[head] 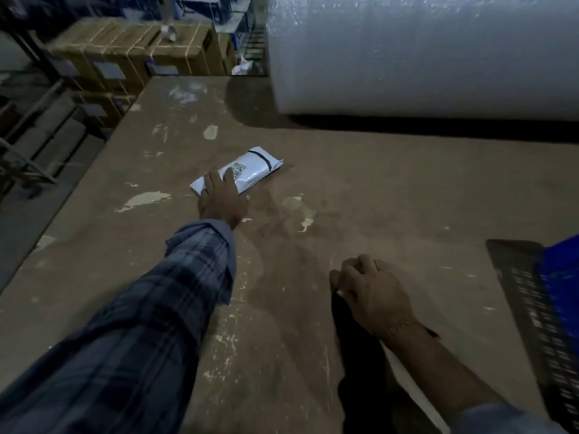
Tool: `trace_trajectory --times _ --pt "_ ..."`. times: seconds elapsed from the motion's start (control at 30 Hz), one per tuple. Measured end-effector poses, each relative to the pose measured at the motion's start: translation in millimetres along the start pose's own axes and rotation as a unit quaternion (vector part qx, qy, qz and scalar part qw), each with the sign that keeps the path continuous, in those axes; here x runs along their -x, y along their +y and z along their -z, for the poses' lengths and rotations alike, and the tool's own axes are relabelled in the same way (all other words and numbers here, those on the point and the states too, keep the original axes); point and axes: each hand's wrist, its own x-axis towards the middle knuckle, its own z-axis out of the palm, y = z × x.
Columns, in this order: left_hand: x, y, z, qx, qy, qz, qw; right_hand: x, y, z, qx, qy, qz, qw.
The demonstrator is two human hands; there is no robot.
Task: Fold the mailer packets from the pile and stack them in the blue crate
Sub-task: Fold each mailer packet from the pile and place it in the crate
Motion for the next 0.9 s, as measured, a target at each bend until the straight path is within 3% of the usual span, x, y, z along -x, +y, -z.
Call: trace_trajectory --times 0.17,0.27,0.47,0.57,0.63,0.7,0.9 --pt "-21.2 -16.1 -17.5 -0.056 0.013 -0.019 0.998 -2.4 2.7 0.4 -0.024 0.021 -0.010 0.999" --pt "4.1 -14.6 -16.4 -0.009 0.020 -0.045 0.999 -4.1 2.0 5.2 -0.042 0.020 -0.010 0.999" --pt "108.3 5.2 0.1 0.126 -0.056 -0.128 0.982 14.7 5.5 16.0 -0.088 -0.040 0.004 0.995" --pt "165.8 19.0 1.9 0.181 -0.117 -0.177 0.960 47.4 0.7 17.3 -0.159 0.034 -0.056 0.985" --pt "202.0 27.5 0.9 0.240 -0.157 -0.208 0.935 72.1 -2.8 20.8 -0.157 0.121 -0.073 0.977" --pt "234.0 35.0 3.8 0.262 -0.191 -0.228 0.918 94.7 1.8 24.7 -0.135 0.143 -0.070 0.978" --pt "338.7 60.8 0.8 0.181 -0.125 -0.353 0.910 169.3 29.2 3.9 -0.047 0.148 -0.047 0.987"
